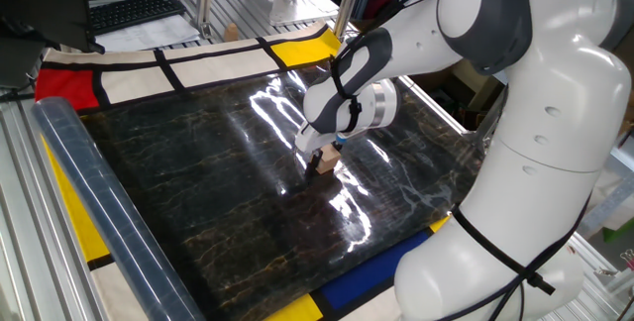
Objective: Hold a small block with the gripper and sweep it from left to right on the table
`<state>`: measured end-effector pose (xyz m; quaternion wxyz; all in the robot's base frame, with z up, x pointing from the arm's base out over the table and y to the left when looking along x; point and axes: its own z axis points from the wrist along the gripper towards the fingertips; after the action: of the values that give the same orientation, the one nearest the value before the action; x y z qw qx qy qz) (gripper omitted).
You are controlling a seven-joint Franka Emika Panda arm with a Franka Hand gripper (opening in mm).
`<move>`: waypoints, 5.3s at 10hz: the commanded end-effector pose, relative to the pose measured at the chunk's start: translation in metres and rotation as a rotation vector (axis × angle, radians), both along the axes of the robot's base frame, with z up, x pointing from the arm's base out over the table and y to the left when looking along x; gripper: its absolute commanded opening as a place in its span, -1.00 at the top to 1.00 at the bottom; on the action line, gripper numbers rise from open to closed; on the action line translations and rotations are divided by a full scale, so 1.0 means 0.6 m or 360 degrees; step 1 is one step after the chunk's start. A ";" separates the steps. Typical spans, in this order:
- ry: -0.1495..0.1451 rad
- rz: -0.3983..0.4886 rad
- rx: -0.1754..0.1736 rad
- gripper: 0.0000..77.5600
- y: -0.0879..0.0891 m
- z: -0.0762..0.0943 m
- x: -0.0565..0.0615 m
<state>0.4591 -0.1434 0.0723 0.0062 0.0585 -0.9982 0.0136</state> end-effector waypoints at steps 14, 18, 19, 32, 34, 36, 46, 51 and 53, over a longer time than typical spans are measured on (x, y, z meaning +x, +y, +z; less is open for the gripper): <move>0.0087 -0.0023 0.0004 0.97 0.034 0.000 0.003; 0.0088 -0.0022 0.0020 0.97 0.063 -0.001 0.001; 0.0087 -0.0027 0.0020 0.97 0.075 -0.001 0.000; 0.0092 -0.0084 0.0049 0.97 0.157 0.023 0.001; 0.0094 -0.0083 0.0048 0.97 0.156 0.024 0.002; 0.0097 -0.0090 0.0036 0.97 0.155 0.026 0.003; 0.0121 0.0061 -0.0017 0.97 0.164 0.012 0.004; 0.0104 0.0059 -0.0015 0.97 0.175 -0.003 0.002; 0.0105 0.0060 -0.0013 0.97 0.175 -0.003 0.002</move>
<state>0.4593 -0.0383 0.0696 0.0404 0.0776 -0.9960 0.0159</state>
